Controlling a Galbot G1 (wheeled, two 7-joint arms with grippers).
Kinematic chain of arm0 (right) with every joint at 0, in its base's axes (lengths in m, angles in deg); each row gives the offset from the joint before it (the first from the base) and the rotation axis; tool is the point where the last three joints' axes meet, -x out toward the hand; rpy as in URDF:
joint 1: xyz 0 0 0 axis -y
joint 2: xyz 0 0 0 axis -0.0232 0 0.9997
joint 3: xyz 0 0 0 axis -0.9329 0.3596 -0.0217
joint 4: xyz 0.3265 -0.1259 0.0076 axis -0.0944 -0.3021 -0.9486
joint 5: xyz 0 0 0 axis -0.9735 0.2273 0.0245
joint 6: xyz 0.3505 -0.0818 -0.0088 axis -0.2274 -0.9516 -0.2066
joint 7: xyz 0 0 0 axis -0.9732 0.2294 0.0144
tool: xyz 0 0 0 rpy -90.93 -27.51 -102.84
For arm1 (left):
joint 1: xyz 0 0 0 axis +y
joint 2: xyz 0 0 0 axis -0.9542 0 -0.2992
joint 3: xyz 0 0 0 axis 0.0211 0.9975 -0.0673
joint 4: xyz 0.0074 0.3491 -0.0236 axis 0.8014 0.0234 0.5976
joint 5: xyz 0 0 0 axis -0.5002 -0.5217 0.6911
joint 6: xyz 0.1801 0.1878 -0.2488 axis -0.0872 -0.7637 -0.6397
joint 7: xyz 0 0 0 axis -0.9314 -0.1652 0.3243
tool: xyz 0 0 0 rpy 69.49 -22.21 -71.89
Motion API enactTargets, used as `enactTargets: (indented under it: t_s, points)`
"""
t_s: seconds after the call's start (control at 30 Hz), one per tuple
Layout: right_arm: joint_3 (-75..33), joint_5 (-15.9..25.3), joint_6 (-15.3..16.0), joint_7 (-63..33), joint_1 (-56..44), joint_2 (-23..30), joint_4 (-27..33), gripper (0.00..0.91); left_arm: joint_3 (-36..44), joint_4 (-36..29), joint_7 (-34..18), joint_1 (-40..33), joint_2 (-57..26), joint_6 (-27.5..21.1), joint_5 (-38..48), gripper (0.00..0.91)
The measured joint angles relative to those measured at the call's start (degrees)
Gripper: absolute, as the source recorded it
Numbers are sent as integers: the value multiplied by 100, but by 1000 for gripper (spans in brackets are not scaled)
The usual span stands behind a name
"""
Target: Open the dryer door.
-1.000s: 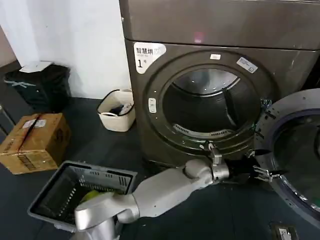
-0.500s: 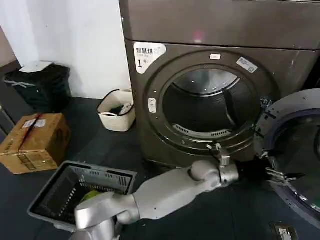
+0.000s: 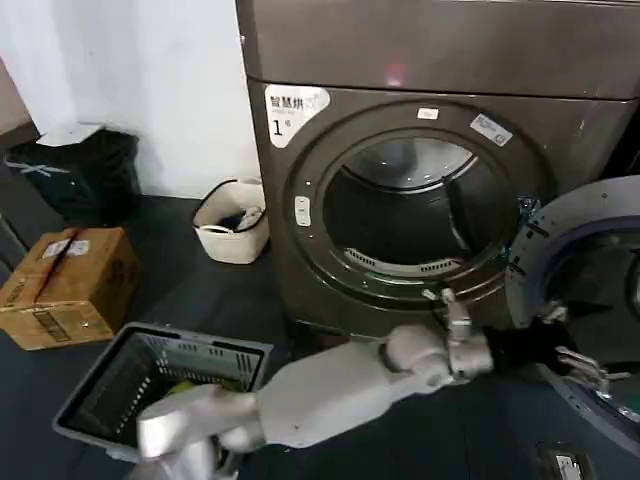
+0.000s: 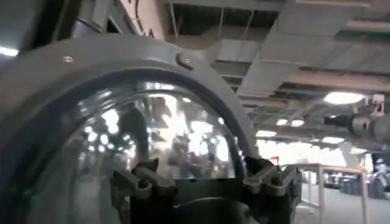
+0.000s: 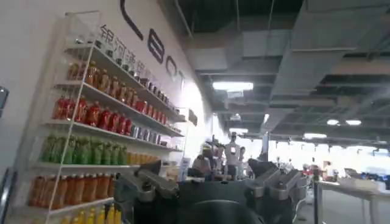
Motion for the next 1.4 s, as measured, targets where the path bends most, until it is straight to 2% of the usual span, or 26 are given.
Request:
enactTargets:
  t_s: [0.4, 0.7, 0.9, 1.07, 1.4]
  points:
    - [-49, -13, 0, 26, -21, 0, -51, 907, -126, -791, -240, 18, -935, 24, -278, 907]
    - [-150, 24, 2, 42, -70, -48, 2, 907, -318, -1319, -155, -1, -1631, -229, -1044, 907]
    - [-130, 143, -6, 66, -53, -60, 2, 907, -405, -1662, -222, -9, -2206, -10, -1524, 907]
    - [-126, 164, -5, 67, -41, -72, 9, 907, -596, -1819, -366, -34, -2695, -337, -1873, 907]
    - [-106, 209, -10, 76, -22, -75, -5, 907, -867, -2251, -383, 81, -3902, -459, -1878, 907]
